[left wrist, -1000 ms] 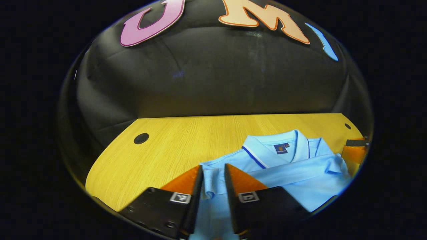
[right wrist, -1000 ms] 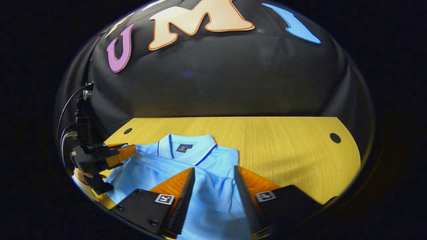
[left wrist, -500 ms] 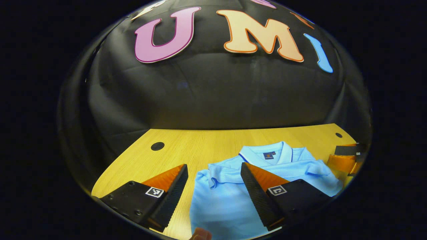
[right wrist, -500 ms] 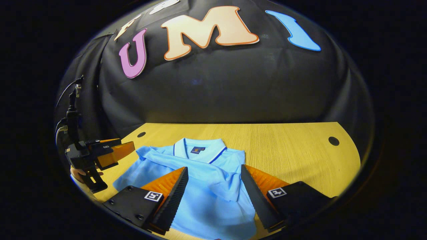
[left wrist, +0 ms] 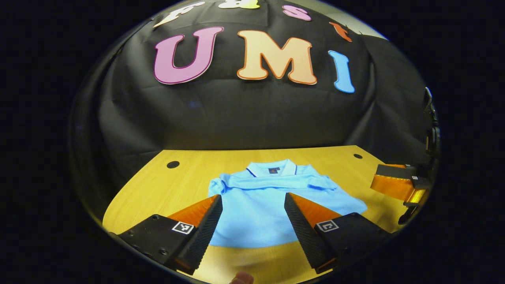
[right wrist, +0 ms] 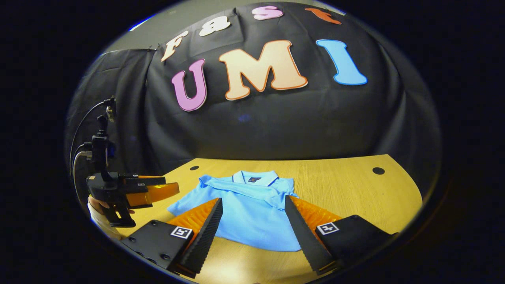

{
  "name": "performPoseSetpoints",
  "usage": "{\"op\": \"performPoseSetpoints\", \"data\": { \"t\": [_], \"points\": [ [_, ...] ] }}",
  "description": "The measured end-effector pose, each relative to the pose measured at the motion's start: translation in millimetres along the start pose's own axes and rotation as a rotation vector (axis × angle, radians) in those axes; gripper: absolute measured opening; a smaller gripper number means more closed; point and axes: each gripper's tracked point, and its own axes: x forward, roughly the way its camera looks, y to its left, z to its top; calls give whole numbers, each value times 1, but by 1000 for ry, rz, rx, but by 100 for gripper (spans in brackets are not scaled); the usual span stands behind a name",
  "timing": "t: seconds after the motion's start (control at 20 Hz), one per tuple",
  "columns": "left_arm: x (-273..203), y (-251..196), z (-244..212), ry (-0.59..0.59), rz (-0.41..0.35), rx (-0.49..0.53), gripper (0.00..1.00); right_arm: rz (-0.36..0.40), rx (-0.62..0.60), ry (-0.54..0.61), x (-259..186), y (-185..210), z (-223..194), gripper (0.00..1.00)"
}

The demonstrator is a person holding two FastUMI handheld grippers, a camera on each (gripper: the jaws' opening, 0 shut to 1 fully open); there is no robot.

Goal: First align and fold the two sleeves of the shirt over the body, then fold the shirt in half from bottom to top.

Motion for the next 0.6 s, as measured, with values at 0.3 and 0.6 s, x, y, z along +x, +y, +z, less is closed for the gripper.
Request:
{"op": "performPoseSetpoints", "data": {
  "t": [0.3, 0.6],
  "points": [
    [-51, -18, -20, -57, -1, -50, 96, 20, -14, -16, -47, 14, -28, 98],
    [-85, -14, -47, -63, 52, -87, 95, -8, 7, 3, -61, 15, -61, 98]
  ]
}}
